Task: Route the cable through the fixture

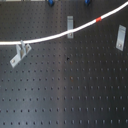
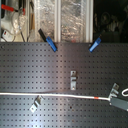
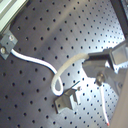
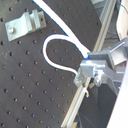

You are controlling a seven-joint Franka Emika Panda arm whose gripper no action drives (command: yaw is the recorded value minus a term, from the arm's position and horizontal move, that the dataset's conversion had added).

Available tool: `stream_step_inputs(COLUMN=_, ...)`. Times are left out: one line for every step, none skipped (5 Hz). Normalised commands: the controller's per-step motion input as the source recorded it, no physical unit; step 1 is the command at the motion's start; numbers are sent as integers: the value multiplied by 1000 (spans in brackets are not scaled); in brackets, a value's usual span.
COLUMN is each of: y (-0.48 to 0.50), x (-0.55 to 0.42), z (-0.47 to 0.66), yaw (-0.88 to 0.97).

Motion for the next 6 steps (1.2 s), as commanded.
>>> stream_step_inputs(y=20, x=2, z=0, yaw=0)
stream_step_inputs(y=18, x=145, z=1, yaw=391)
stream_step_inputs(y=0, x=0, z=29, yaw=0)
stream_step_inputs(y=27, x=-109, z=437, yaw=0)
stream_step_inputs(y=64, x=-274, z=461, yaw=106)
stream_step_inputs(y=119, x=-468, z=3, yaw=217)
